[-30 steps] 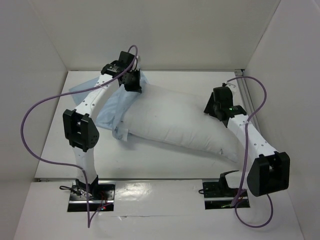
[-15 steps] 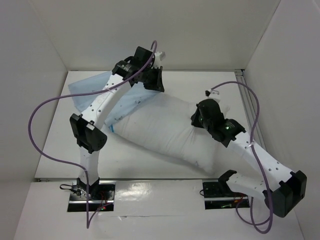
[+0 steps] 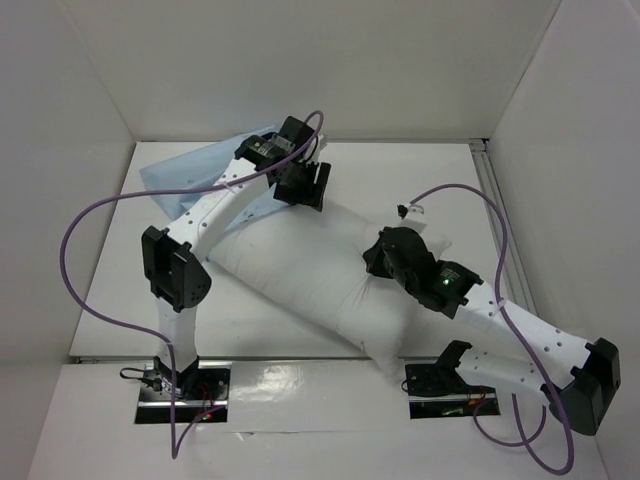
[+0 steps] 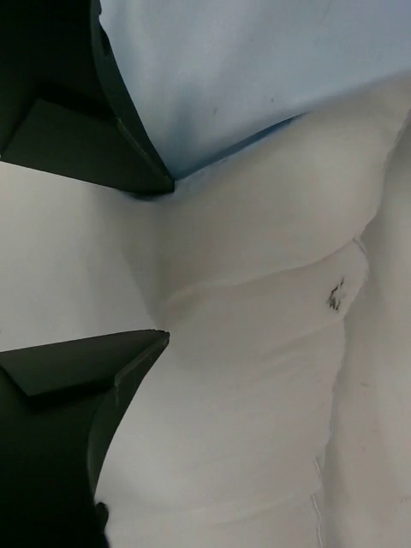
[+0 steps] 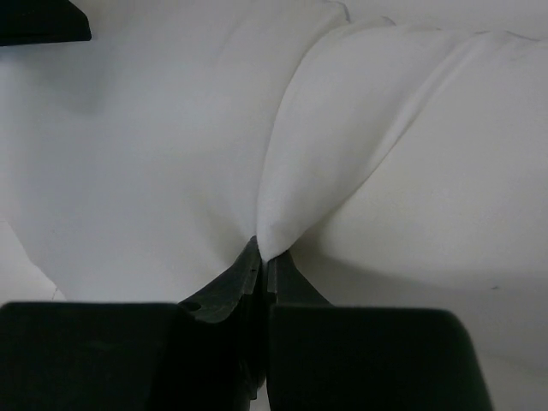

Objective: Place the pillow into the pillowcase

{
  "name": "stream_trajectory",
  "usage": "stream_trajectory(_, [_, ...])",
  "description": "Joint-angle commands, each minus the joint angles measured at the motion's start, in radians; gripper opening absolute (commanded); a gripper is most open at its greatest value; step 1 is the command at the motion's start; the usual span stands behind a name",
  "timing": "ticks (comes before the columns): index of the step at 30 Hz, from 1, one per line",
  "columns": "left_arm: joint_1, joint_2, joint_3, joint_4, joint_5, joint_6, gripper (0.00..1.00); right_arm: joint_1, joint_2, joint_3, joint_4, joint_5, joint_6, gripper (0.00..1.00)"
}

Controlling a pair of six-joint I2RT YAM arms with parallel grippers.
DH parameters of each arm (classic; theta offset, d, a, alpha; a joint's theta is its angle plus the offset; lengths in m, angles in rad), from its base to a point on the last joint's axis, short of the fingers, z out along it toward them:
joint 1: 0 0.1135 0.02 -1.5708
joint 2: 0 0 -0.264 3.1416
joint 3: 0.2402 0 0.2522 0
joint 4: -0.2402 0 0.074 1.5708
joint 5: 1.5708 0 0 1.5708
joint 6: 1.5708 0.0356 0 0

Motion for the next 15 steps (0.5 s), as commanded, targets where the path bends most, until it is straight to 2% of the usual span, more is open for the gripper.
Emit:
stream_trajectory(1, [-0.010,-0.065,0.088,-0.044,-0.161,0.011,0.78,0.042,0.015,-0.020,0.092,-0.077,0.012,0.00])
stream_trajectory(3, [-0.010,-0.074,0.139,-0.044,-0.234,0.023,0.73,0.077,0.016,-0.034,0.106,-0.110,0.012,0.00])
stream_trajectory(5, [-0.010,-0.075,0.153,-0.020,-0.297,0.032,0.73,0.126,0.016,-0.046,0.117,-0.110,-0.001,0.00])
stream_trajectory(10, [-0.010,0.031,0.181,0.002,-0.592,0.032,0.77,0.165,0.006,-0.008,0.019,0.021,-0.001,0.00])
stream_trajectory(15, [-0.019,0.131,0.181,0.051,-0.710,0.074,0.77,0.165,-0.021,-0.008,-0.001,0.041,-0.001,0.00])
